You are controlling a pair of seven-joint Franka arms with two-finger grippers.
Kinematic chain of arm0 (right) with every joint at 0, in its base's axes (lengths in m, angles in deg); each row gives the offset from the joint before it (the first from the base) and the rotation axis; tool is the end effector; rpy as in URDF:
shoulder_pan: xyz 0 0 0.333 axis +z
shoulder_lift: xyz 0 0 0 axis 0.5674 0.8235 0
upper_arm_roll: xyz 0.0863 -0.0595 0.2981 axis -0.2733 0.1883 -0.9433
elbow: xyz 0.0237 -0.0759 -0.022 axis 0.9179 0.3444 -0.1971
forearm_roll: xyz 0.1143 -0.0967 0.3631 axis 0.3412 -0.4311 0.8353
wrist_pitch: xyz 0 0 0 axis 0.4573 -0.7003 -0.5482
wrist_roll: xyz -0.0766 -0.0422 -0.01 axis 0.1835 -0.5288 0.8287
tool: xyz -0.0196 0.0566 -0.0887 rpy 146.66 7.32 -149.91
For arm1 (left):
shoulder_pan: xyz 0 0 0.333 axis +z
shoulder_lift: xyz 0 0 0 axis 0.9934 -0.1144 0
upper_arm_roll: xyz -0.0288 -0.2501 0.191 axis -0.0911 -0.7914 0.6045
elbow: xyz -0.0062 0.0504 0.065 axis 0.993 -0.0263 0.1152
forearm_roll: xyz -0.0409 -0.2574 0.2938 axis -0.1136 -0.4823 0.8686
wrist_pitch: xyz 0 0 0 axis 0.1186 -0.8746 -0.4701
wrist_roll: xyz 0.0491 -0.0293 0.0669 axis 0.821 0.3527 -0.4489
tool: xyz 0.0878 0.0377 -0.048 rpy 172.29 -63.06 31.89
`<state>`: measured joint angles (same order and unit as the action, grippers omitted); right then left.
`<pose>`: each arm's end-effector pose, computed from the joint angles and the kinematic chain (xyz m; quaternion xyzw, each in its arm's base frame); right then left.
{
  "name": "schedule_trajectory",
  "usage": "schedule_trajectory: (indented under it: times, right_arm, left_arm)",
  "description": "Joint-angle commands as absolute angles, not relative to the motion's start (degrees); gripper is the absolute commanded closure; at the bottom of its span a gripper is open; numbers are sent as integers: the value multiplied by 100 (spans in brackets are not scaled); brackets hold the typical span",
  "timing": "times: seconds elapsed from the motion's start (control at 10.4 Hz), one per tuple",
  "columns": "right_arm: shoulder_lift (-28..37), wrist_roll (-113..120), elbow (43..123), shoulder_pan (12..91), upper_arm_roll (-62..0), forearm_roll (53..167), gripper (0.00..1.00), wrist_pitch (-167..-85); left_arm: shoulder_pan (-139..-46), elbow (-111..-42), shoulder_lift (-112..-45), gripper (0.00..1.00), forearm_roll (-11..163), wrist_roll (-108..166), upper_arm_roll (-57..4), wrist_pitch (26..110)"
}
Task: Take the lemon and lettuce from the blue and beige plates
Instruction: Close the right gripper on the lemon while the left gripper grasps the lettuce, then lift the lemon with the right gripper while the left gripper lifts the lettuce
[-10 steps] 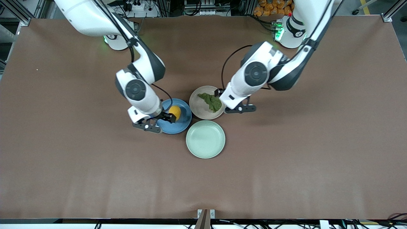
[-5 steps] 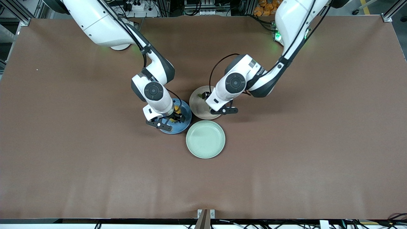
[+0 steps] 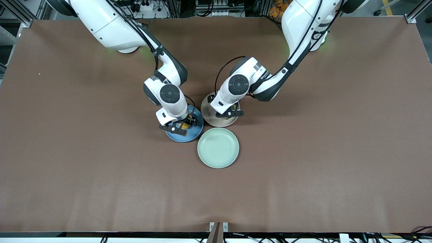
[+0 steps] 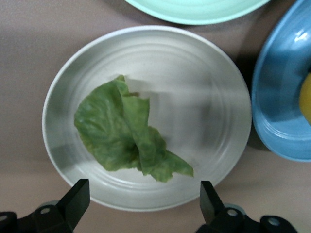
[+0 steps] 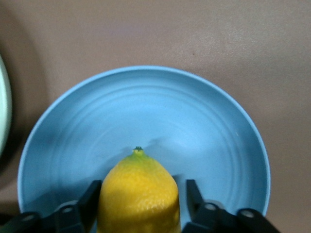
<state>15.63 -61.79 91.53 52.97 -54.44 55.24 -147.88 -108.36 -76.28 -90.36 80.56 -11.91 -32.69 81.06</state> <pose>0.5149 0.3653 0.1934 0.9932 -0.1139 -0.0041 0.0258 0.4470 -0.4850 0.2233 0.9859 0.0459 -0.1411 0.0769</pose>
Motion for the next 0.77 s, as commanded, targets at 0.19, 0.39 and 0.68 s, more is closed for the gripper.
schedule_trajectory:
  times: [0.19, 0.39, 0.68]
  right_arm:
    - [1316, -6151, 9217, 4944, -5674, 5041, 100, -14567]
    - [676, -5363, 9182, 4277, -5990, 5311, 100, -13875]
    - [-38, -3203, 9067, 3372, -5974, 6673, 100, -13354]
  left_arm:
    - [-10954, -7661, -9253, 0, 8327, -1437, -3240, 8324]
    - [-11085, -7679, -9324, 0, 8414, -1454, -3144, 8403]
    - [-11305, -7670, -9376, 17, 8625, -1568, -2968, 8421]
